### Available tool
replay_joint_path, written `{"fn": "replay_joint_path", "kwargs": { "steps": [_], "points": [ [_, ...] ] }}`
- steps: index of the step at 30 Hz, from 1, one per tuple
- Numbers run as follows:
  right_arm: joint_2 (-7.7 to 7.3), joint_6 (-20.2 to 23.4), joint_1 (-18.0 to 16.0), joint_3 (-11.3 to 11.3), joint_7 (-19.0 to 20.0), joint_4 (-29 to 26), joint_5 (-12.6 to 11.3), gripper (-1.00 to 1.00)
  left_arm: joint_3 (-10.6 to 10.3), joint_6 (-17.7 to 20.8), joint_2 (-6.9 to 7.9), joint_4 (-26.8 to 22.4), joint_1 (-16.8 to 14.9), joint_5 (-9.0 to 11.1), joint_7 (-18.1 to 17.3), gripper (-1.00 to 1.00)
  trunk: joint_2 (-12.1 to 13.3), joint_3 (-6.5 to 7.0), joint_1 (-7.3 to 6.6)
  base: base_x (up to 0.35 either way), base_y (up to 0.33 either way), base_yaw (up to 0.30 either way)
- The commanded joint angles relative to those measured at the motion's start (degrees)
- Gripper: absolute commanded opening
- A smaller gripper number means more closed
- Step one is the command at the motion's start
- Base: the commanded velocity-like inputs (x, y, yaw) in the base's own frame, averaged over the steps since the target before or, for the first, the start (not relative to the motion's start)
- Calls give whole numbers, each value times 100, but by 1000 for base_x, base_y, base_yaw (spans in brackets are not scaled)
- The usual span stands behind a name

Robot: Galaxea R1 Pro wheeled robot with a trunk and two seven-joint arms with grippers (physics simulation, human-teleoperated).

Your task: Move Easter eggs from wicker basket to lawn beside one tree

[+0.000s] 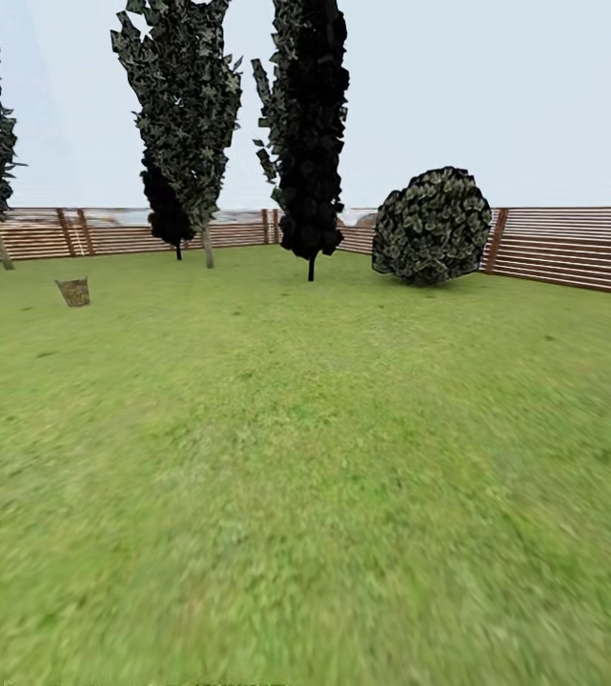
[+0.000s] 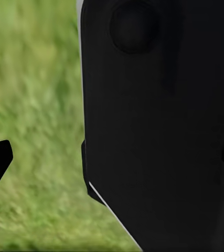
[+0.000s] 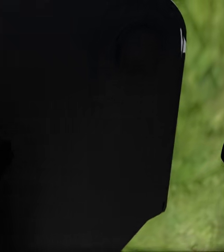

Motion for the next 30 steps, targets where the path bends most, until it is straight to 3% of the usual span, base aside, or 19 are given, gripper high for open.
{"fn": "replay_joint_path", "kwargs": {
  "steps": [1, 30],
  "points": [
    [1, -20, 0, 2, 1, 0, 11, 100, -2, 1, 0, -1, -2, 0, 1, 100, -2, -9, 0, 0, 0, 213],
    [3, -29, -1, 21, 1, -1, 22, 100, -4, 0, 0, -1, -2, 3, 6, 100, -2, -155, 0, 0, 0, 209]
  ]
}}
